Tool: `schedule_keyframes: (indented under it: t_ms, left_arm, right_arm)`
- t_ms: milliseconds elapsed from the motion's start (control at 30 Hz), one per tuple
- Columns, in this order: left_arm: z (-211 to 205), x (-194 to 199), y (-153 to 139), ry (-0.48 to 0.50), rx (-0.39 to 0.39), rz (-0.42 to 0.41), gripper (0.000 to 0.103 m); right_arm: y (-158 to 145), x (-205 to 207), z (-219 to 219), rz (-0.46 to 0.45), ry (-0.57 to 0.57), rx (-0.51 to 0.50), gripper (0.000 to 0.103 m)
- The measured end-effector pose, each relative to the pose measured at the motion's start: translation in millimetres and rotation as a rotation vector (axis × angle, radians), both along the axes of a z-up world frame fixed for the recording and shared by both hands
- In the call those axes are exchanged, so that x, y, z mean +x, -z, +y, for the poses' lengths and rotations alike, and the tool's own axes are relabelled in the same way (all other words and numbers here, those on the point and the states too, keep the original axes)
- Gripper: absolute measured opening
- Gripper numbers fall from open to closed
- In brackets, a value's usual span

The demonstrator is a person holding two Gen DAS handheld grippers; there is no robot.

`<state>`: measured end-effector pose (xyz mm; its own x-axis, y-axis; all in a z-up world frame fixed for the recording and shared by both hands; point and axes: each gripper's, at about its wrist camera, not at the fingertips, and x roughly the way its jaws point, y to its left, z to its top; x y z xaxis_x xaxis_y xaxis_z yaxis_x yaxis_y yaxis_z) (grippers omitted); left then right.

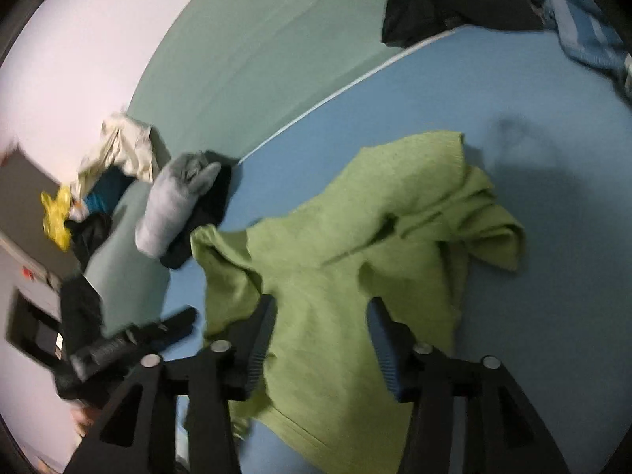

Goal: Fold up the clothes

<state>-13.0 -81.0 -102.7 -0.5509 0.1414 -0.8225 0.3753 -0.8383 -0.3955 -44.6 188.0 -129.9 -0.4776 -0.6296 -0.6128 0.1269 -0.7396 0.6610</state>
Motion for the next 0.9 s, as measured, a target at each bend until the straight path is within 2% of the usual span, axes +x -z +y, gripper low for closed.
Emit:
schedule_keyframes:
  t_ms: [100, 167, 200, 233, 267, 300, 333, 400, 500, 667, 733, 833, 900]
  left_arm:
    - [5, -3, -5, 0.016, -0.014, 0.017, 0.068]
    - [6, 1, -11, 0.031, -0.011, 0.045, 0.068]
    - [6, 2, -14, 0.039, 0.002, 0.062, 0.068]
    - [4, 3, -16, 0.044, 0.020, 0.082, 0.068]
    - [3, 3, -18, 0.044, 0.050, 0.107, 0.068]
    - [0, 2, -18, 0.024, 0.112, 0.141, 0.068]
    - [-4, 3, -15, -0.015, 0.196, 0.169, 0.068]
    - [-13, 6, -8, -0.097, 0.362, 0.219, 0.069]
    - [-15, 11, 10, -0.227, 0.603, 0.249, 0.069]
    - [8, 16, 32, -0.323, 0.811, 0.264, 0.069]
    - [13, 23, 32, -0.382, 0.837, 0.271, 0.069]
    - [13, 44, 35, -0.543, 0.822, 0.247, 0.067]
    - [15, 55, 45, -0.621, 0.796, 0.153, 0.046]
  right_arm:
    - [1, -7, 1, -0.014, 0.040, -0.080, 0.064]
    - [2, -10, 3, -0.020, 0.067, -0.134, 0.064]
    - [3, -12, 4, -0.023, 0.080, -0.162, 0.058]
    - [3, -13, 5, -0.027, 0.094, -0.189, 0.043]
    - [4, -15, 6, -0.030, 0.107, -0.217, 0.034]
    - [4, -17, 7, -0.033, 0.120, -0.244, 0.013]
    - [4, -19, 7, -0.036, 0.134, -0.272, 0.008]
    - [5, -22, 9, -0.043, 0.160, -0.326, 0.006]
    - [6, -27, 12, -0.052, 0.201, -0.409, 0.006]
    - [-33, 11, 21, 0.052, 0.154, -0.380, 0.006]
    - [-48, 32, 22, 0.112, 0.143, -0.319, 0.006]
    - [-64, 69, 29, 0.182, 0.161, -0.276, 0.006]
    - [-68, 90, 37, 0.195, 0.207, -0.272, 0.006]
